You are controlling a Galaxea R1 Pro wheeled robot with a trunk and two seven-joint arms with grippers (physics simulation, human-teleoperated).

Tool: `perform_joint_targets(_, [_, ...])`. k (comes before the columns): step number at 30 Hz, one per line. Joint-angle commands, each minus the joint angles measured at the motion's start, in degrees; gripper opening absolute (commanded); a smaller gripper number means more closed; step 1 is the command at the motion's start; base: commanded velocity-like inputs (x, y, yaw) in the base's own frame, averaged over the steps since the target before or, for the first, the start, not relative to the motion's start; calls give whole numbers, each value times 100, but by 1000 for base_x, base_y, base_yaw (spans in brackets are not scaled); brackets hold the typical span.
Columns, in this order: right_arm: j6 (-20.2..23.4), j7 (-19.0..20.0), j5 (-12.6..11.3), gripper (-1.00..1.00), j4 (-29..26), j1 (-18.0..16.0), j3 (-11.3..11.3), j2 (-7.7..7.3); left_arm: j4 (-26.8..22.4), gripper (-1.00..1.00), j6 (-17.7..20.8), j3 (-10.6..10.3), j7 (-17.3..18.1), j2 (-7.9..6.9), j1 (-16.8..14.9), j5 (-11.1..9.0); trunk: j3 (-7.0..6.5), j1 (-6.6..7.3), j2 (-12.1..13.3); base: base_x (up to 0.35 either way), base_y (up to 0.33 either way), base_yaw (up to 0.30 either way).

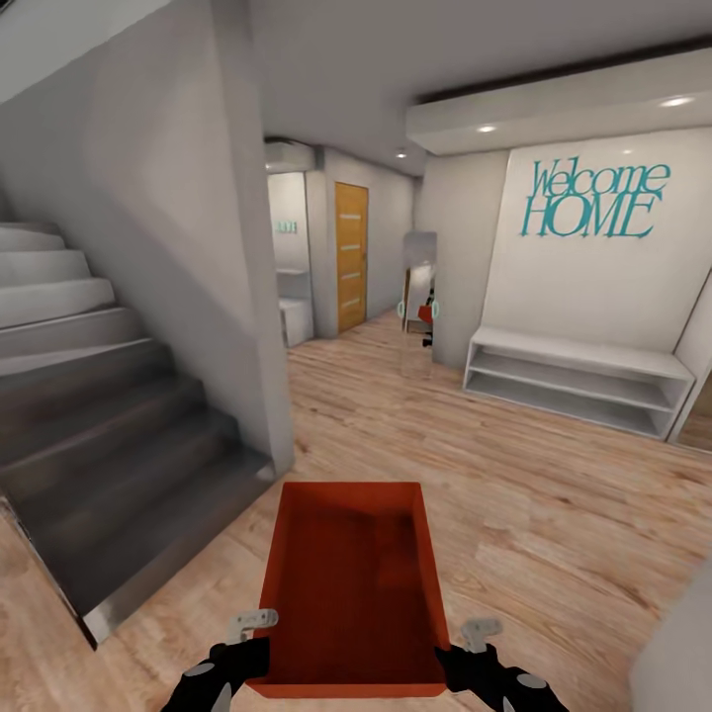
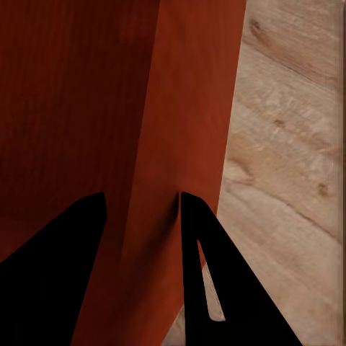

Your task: Move the two storage containers from the living room to the garage. In the garage, place one container on the floor and stack the other container on top of it (either order is fine).

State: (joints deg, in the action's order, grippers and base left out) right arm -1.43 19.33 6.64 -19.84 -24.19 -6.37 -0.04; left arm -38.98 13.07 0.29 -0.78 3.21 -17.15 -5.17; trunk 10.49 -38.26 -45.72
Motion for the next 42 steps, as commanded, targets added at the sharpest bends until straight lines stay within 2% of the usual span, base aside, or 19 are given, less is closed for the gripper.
perform_joint_targets(1, [-6, 54, 83, -100, 6, 2, -5, 31, -22, -100, 37, 77, -45, 100, -7, 77, 9, -4, -6, 327, -121, 0])
perform_joint_targets(42, [-6, 45, 83, -100, 6, 2, -5, 31, -22, -100, 33, 77, -45, 104, -7, 77, 9, -4, -6, 327, -113, 0])
